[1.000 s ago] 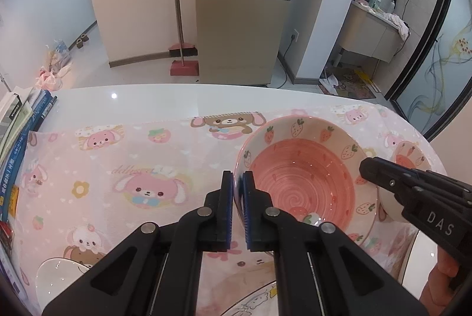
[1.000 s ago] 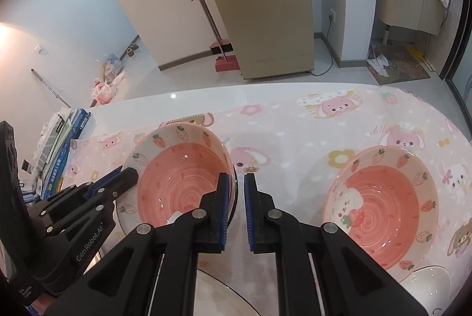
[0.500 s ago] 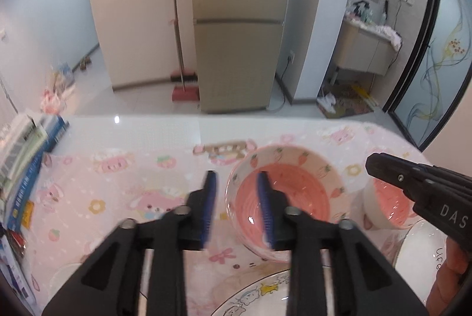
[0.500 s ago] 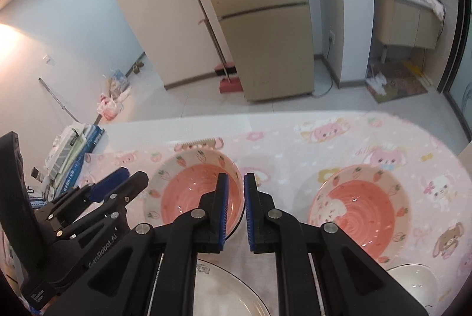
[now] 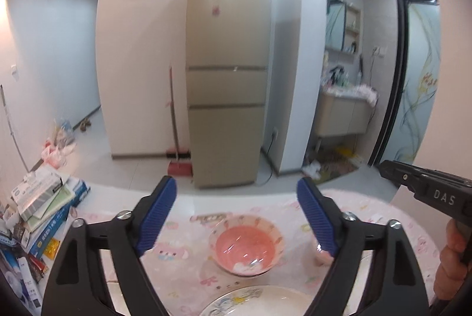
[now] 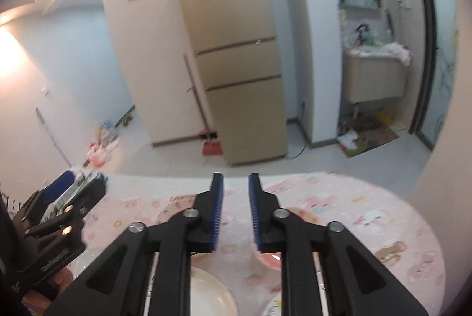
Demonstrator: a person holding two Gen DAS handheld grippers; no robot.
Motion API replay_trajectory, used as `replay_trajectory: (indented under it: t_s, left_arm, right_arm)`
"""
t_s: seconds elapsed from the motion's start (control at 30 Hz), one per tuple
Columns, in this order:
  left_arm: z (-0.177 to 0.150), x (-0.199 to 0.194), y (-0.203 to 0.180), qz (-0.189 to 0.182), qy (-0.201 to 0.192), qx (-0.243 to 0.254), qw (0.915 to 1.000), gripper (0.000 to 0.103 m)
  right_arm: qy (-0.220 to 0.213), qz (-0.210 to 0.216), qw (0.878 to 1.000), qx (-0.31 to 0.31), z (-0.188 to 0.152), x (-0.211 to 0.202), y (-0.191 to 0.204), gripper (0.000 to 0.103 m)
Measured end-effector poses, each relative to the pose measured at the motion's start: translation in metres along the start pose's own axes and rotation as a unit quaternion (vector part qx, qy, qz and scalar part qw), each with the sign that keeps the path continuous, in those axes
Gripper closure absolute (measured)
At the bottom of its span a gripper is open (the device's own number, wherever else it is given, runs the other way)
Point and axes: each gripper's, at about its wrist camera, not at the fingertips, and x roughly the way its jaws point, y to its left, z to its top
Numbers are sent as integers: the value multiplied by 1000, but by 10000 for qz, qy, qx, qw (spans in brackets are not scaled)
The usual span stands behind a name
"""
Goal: Organize plates and bowls
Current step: 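Grasp a pink bowl rim with the left gripper while the right gripper grasps another pink bowl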
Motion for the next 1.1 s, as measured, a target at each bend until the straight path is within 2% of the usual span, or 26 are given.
replay_trajectory:
  t_s: [0.07,0.13,0.2,0.23,0.4,0.57,0.73,0.83,1.0,1.1]
  left_arm:
    - [4,-11,-10,-54,-197,149,9997,2]
    - [11,-19,-23,-2,-405,332,9986,1]
    - [23,-22,-35,66,-497,372,9980,1]
    - [32,-21,-41,26,-472,336,9983,1]
    - [50,-11,-69,-449,-279,6,9986,1]
    - [29,19,-95,-709,112,0,9974,1]
    - [3,58,-109,-583,682,190,9958,1]
    - [-11,86,-108,-734,1198,72,9901,1]
    - [-36,117,-112,-683,1847,-78,9804,2]
    - [-49,134,-109,-670,2220,-202,9725,12]
  right_arm:
    - [-223,-89,9997,81,4,-20,-12,76]
    - [-444,-158,9985,270,6,-38,-26,73]
    - [-659,-149,9964,505,6,-54,-42,54]
    - [-765,-151,9953,579,6,-61,-49,51]
    - [-984,-588,9906,741,4,-80,-80,51]
    - [-723,-673,9897,1039,6,-71,-109,50]
    - [-312,-864,9897,1094,6,-46,-126,50]
    - [-7,-723,9911,1120,5,-26,-137,50]
    - [583,-676,9874,1307,-8,17,-158,51]
    - [933,-525,9832,1481,-20,43,-168,50]
